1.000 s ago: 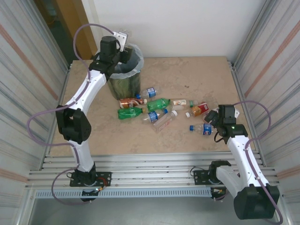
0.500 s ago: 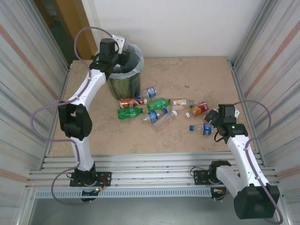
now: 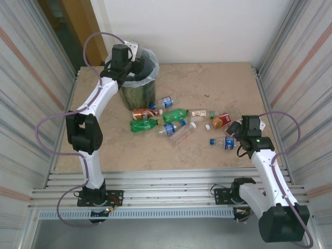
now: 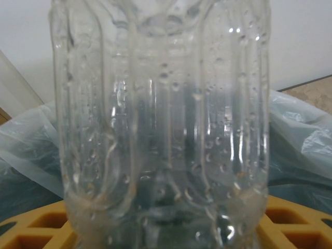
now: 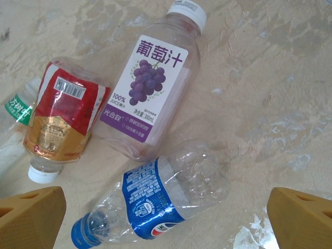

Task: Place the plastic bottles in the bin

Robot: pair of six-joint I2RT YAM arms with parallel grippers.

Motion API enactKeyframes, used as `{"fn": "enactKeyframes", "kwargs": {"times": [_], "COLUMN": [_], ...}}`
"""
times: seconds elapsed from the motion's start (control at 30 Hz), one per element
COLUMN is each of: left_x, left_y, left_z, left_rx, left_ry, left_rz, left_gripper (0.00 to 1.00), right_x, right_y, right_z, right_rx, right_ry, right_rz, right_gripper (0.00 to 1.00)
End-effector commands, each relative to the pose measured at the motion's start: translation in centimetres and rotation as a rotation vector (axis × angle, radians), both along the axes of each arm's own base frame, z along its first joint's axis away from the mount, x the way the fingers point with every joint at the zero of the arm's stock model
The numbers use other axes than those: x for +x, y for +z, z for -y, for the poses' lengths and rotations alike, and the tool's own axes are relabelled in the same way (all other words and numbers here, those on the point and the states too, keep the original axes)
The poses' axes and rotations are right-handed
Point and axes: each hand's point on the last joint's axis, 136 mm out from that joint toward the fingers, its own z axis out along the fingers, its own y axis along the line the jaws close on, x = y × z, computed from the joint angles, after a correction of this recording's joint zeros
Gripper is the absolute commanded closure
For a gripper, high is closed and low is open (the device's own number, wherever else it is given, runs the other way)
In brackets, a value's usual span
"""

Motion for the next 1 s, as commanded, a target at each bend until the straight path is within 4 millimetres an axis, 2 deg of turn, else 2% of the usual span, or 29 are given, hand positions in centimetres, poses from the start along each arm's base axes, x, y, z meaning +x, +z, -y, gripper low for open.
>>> {"fn": "enactKeyframes", "kwargs": {"times": [0.0,0.2,0.43,0.57,0.97], "left_x": [0.2,0.2,0.2,0.1,-0.2], "left_y": [-1.3,-2.2,-2.9,-2.7,-0.8], "left_z": [0.1,0.9,1.1,1.2,1.1], "left_rx": [-0.040,-0.090,-0.110,-0.112,-0.119], "left_ry": [0.001,-0.024,-0.030,-0.033,-0.033], "left_rz": [-0.028,-0.060,-0.084,-0.083,-0.054], "left_gripper": [0.62,0.58,0.44,0.34,0.18], "right_x": [-0.4,-0.3,-0.4,-0.5,-0.4], "right_y": [0.0,0.0,0.0,0.0,0.2], "right_z": [-0.1,-0.1,-0.1,0.0,0.0], "right_rx": [0.005,0.006,0.006,0.003,0.002], "right_ry": [-0.010,-0.011,-0.013,-0.014,-0.013], "right_rz": [-0.009,-0.010,-0.011,-0.009,-0.005], "right_gripper": [0.02,0.02,0.02,0.02,0.02]}}
